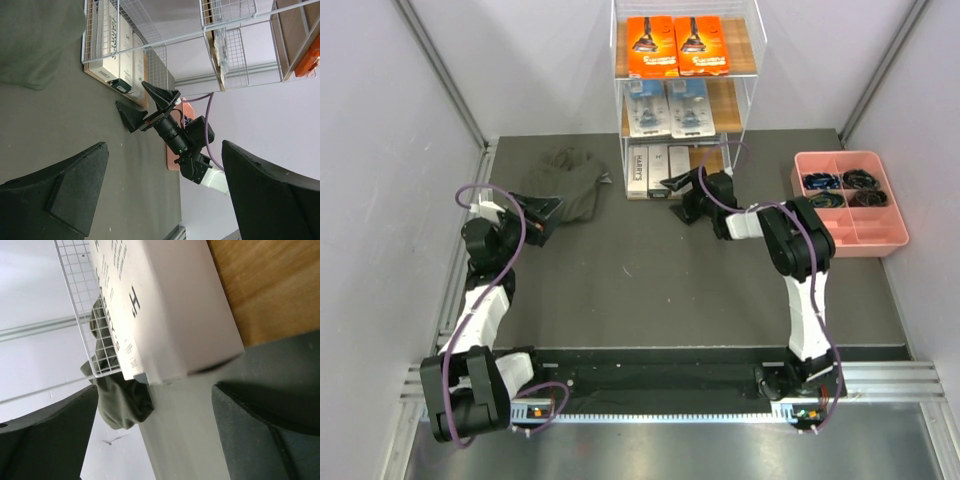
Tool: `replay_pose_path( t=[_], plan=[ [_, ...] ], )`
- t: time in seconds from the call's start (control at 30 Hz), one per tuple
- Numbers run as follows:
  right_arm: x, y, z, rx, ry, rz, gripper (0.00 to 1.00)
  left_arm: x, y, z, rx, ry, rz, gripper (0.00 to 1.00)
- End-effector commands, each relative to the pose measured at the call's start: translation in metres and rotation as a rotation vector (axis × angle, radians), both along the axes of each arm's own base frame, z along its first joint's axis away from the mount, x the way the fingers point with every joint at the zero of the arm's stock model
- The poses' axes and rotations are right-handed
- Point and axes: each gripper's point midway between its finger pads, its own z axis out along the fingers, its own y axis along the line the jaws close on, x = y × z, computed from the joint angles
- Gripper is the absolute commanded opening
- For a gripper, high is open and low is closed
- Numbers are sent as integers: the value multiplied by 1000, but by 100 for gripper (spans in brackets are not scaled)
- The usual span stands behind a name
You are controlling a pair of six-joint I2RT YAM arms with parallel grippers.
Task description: Place and organize the shaving razors onto the shelf
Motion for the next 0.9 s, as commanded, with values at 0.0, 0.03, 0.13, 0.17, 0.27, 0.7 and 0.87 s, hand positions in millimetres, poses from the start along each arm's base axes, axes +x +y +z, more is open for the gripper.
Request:
replay_pose_path(
  t=[0.0,0.03,0.13,0.17,0.27,0.7,0.87],
  plan=[
    [-11,-3,24,-22,-71,33,96,-5,-3,13,22,-65,-11,99],
    [-13,-3,28,-18,-82,35,97,-5,-3,13,22,-66,-12,99],
    [-19,-4,36,-9,-107,44,98,-6,-3,15,26,-72,-14,99],
    [-21,-4,38,-5,-114,48,98,-6,-3,16,29,-77,-13,99],
    [-26,-6,52,20,-142,48,99,-7,-4,18,40,-89,-17,99],
    [-70,18,109,-51,-214,171,99,-8,-9,18,75,-98,-67,99],
    [-99,12,109,-216,-200,232,99,-13,-18,23,119,-145,-158,99]
  ],
)
